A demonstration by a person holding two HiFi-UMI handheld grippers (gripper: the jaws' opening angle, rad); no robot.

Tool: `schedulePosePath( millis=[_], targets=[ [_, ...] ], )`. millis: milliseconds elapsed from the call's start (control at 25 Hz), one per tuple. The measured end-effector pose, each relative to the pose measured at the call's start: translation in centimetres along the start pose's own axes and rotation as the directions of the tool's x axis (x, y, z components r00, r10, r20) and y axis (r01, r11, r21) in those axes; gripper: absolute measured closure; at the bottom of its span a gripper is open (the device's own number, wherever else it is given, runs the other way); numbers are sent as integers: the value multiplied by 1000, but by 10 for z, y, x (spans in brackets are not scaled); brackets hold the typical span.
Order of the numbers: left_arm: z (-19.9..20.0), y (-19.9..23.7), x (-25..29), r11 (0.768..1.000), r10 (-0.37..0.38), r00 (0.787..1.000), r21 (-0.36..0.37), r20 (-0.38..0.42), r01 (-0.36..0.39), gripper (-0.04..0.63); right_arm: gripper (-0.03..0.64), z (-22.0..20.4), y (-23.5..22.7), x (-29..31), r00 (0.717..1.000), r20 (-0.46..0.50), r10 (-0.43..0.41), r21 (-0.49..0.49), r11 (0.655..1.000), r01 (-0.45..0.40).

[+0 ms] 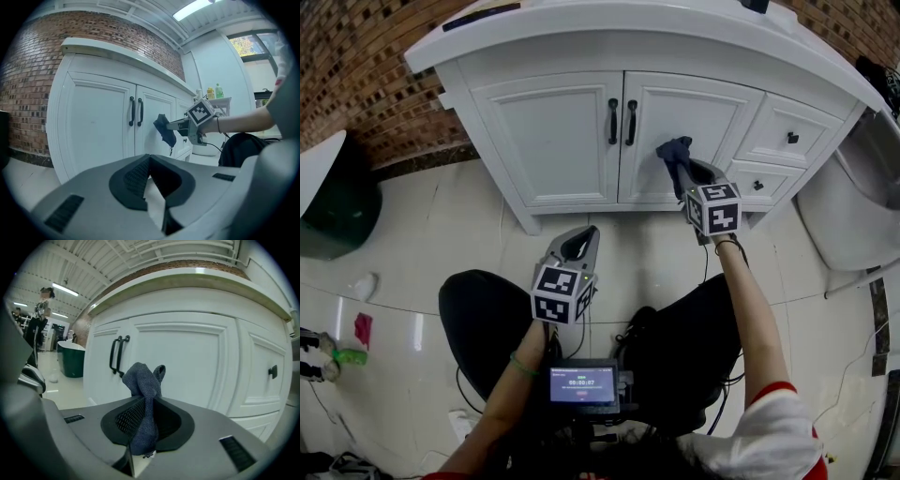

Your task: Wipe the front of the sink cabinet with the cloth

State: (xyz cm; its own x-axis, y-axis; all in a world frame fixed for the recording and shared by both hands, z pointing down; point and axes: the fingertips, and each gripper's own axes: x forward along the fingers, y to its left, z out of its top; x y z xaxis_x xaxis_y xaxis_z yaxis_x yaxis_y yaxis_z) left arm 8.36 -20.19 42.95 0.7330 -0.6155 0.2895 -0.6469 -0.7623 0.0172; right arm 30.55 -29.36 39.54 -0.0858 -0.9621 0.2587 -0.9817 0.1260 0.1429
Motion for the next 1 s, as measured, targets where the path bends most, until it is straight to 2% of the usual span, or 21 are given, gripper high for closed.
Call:
schedulePosePath(
  millis=[240,480,720,1000],
  targets=[
    [-7,16,-7,999,20,1000,-32,3,-20,575,556,-6,72,31,993,-33,113,-35,993,-114],
    [-15,28,-11,998,29,1000,-55,-1,-29,575,557,-19,98,59,988,-83,132,-61,989,-138],
    [-18,39,-13,997,47,999,-66,1,-46,575,557,-26,75,65,990,-112,86,-81,992,-95],
    [-17,29,-5,998,33,999,-52,-9,-34,575,557,-42,3,39,989,-148,-13,-93,996,0]
  ],
)
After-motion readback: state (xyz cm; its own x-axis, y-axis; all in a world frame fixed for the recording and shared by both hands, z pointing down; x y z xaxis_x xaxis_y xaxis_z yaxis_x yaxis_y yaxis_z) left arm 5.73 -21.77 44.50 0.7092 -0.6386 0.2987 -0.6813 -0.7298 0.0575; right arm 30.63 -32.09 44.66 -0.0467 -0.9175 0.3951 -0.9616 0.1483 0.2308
